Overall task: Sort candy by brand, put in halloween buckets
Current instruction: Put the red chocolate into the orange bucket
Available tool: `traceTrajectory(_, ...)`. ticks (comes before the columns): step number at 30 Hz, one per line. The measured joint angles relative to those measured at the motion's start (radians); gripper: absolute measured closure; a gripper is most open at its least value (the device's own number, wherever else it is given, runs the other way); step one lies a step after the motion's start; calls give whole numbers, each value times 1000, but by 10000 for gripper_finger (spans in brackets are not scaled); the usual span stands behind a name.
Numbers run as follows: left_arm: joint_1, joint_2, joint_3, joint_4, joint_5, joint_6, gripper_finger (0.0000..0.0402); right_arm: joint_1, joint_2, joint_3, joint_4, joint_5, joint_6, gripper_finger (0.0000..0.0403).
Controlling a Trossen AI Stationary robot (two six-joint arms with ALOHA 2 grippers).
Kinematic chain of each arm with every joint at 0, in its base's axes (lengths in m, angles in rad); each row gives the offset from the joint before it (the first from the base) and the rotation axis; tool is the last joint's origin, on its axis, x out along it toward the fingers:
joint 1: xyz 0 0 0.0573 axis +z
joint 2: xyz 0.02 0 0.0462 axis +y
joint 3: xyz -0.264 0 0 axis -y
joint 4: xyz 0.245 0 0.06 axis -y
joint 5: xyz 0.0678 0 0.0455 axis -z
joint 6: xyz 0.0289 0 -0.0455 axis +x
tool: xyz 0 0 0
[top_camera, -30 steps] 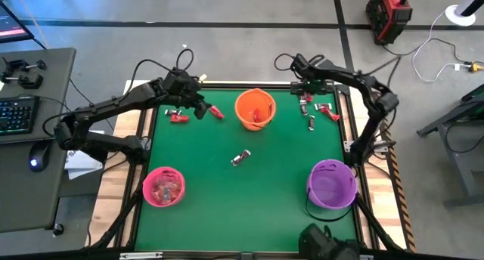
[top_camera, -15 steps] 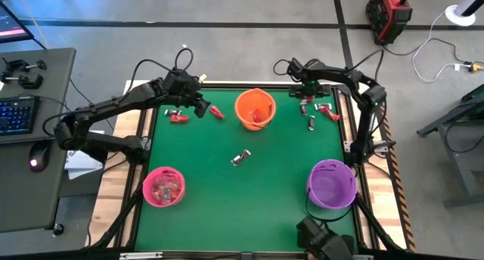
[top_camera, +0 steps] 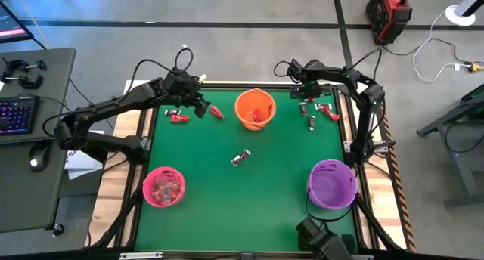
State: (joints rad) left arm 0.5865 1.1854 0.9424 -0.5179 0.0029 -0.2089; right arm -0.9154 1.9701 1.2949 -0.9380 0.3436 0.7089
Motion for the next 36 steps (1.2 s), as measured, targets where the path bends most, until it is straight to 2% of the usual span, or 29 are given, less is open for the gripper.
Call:
traceTrajectory(2, 0, 0, 0, 0, 0, -4, 149, 12, -1, 0, -22, 5, -25, 391)
traceTrajectory(7, 0, 0, 0, 0, 0, -15, 149, 66, -39, -4, -112, 15, -37, 372)
traceTrajectory(14, 0, 0, 0, 0, -19, 1, 149, 171, -229, -3, -159, 61, 19, 396)
traceTrajectory(16, 0, 0, 0, -1, -19, 1, 149, 216, -301, -3, -82, 21, 32, 397)
traceTrajectory(22, 0, 0, 0, 0, -19, 24, 149, 397, -449, 0, 336, -201, -16, 392)
traceTrajectory(25, 0, 0, 0, 0, -18, 37, 149, 487, -449, 0, 449, -224, 17, 392)
traceTrajectory(31, 0, 0, 0, -1, -8, 37, 149, 577, -347, 0, 469, -207, 130, 388)
traceTrajectory(33, 0, 0, 0, -1, -8, 37, 149, 583, -319, 0, 491, -224, 158, 376)
traceTrajectory(36, 0, 0, 0, -2, -8, 37, 149, 583, -295, 0, 491, -276, 162, 336)
